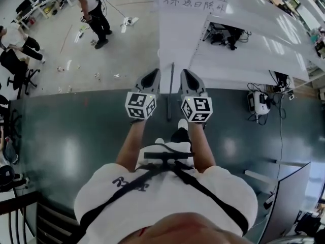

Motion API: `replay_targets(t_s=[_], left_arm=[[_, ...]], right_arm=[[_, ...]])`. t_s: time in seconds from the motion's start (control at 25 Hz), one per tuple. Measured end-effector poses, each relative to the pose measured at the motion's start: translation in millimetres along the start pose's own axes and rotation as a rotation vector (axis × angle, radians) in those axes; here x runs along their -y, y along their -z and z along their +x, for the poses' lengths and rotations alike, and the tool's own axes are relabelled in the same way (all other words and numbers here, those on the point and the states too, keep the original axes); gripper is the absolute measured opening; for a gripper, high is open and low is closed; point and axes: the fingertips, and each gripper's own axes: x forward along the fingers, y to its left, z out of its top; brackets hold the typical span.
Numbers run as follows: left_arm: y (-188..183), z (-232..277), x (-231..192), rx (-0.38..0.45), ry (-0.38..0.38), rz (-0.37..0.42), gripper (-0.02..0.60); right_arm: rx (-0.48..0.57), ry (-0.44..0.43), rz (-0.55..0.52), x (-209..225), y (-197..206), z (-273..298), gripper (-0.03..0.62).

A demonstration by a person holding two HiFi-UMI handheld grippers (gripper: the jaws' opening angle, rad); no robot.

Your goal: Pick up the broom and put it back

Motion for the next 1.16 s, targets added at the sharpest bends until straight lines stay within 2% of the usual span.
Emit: replay_targets(t_s=[0.32, 0.64, 1.0, 1.16], left_arm=[[0, -8, 17, 0.021, 0.027, 0.015, 0.011], [-7, -22, 21, 0.048, 0.031, 0.015, 0.011], [0, -39, 36, 0.046, 0.065, -0.024, 0.011], [17, -48, 44, 0.031, 0.078, -0.047, 0.011]], right_arm=[[-0.032, 0.027, -0.026, -9, 3, -6, 0.008], [0.005, 0.069, -0.027, -14, -7, -20, 0.008], [0.006, 0.121, -0.013, -20, -9, -48, 0.008], [-0.002, 0.143, -0.016, -22, 1, -66, 0.008]])
